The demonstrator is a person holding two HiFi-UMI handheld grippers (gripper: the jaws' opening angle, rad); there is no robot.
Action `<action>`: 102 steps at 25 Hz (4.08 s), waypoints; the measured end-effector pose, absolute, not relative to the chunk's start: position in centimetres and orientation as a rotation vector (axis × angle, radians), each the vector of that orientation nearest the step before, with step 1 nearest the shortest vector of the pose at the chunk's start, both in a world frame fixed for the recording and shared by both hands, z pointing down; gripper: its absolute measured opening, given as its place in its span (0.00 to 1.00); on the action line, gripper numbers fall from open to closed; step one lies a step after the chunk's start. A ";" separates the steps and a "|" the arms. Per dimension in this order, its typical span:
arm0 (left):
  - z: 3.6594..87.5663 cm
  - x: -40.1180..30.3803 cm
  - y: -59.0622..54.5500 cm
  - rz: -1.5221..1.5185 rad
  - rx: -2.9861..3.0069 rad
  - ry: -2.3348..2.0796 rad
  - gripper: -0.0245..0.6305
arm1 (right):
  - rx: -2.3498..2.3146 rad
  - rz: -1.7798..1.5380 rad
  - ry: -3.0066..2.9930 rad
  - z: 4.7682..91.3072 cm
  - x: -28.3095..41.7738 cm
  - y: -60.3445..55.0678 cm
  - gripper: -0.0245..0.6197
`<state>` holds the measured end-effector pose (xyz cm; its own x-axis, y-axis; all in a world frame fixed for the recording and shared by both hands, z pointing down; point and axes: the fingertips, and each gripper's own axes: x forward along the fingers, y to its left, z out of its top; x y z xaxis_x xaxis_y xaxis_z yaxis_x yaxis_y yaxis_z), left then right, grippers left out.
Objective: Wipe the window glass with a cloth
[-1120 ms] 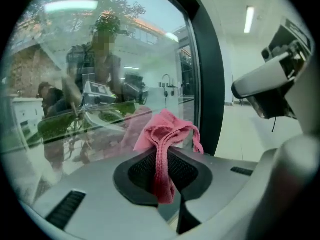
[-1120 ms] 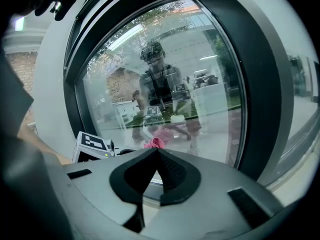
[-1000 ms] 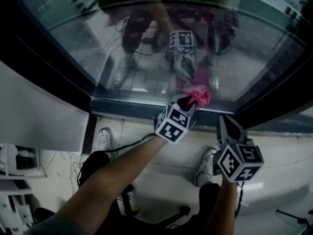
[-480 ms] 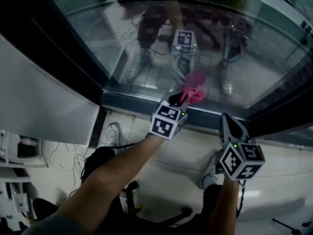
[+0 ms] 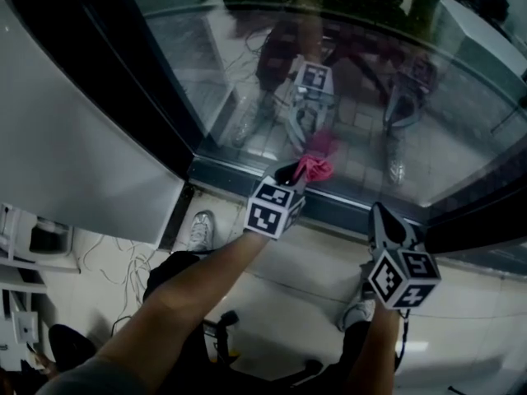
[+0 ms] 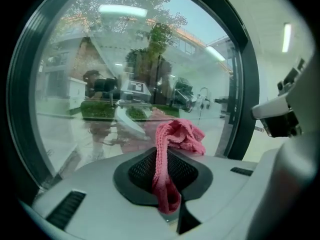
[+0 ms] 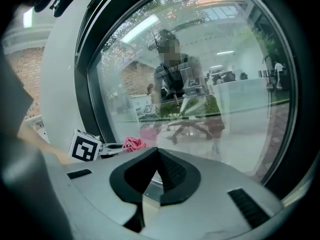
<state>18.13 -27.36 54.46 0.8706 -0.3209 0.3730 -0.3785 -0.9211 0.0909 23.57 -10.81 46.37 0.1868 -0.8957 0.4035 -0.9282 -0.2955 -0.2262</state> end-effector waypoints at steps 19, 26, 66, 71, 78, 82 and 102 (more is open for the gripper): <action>52.2 10.3 -35.8 0.692 3.023 -0.711 0.10 | 2.245 0.696 -1.943 46.4 17.6 -18.4 0.04; 49.7 9.1 -37.2 0.984 3.181 -0.712 0.10 | 2.205 0.638 -1.976 45.3 15.1 -20.4 0.04; 30.7 8.2 -38.1 0.835 3.400 -0.840 0.10 | 2.229 0.430 -2.034 35.1 11.0 -17.0 0.04; 28.4 8.0 -37.6 0.540 3.256 -0.954 0.10 | 2.243 0.404 -2.018 34.0 11.5 -15.7 0.04; 28.2 8.8 -36.8 0.159 2.989 -0.943 0.10 | 2.282 0.386 -1.993 33.4 13.1 -14.0 0.04; 28.3 9.7 -35.5 0.074 2.956 -0.916 0.10 | 2.293 0.399 -1.972 33.9 14.0 -13.1 0.04; 30.3 15.3 -29.0 0.011 2.967 -0.759 0.10 | 2.369 0.439 -1.894 35.1 17.2 -8.7 0.04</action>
<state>15.32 -29.04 30.27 0.8774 -0.4790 0.0262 -0.4796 -0.8743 0.0749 17.20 -8.74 35.13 0.1963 -0.9429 0.2690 -0.9651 -0.2342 -0.1168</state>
